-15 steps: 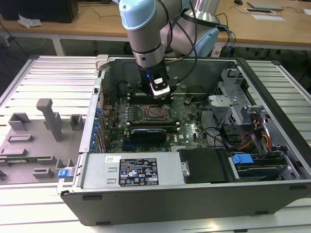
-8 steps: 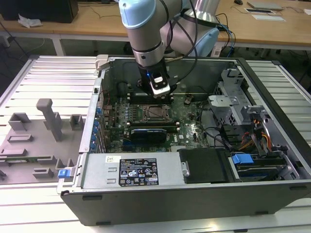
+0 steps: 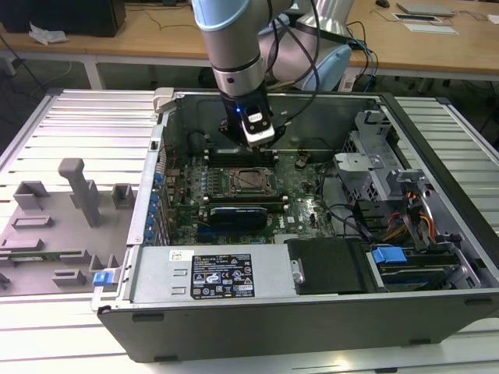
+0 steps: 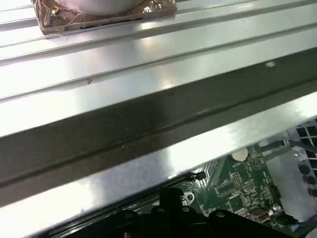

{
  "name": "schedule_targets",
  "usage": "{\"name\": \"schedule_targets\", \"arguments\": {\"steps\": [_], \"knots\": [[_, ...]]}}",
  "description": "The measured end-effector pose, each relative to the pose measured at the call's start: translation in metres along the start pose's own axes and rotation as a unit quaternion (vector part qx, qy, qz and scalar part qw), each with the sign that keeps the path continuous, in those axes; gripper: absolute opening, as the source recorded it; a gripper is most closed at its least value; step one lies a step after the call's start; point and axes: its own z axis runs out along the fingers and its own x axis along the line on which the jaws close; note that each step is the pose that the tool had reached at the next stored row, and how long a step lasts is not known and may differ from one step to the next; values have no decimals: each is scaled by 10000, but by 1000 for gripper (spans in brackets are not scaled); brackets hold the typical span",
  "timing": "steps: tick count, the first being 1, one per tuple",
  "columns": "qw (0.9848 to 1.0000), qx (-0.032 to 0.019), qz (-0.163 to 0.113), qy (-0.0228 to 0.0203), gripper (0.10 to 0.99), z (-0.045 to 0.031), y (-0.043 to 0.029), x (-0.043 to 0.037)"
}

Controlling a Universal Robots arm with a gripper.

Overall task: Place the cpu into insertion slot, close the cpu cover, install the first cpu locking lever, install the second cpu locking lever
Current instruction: 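Install the first cpu locking lever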

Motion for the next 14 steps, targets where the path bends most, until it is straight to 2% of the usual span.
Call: {"name": "schedule_targets", "arguments": {"steps": [2,4,8,9,10,12,14], "knots": [[10000,49,-8,16,106,-11,1,-3],[9999,123,-13,64,106,-15,-2,-4],[9999,135,-15,71,106,-15,-2,-4],[9999,141,-14,91,106,-13,-1,-6],[9996,181,-3,203,106,-11,1,-10],[9990,241,13,377,106,-8,2,-16],[9989,246,15,390,106,-9,1,-16]]}}
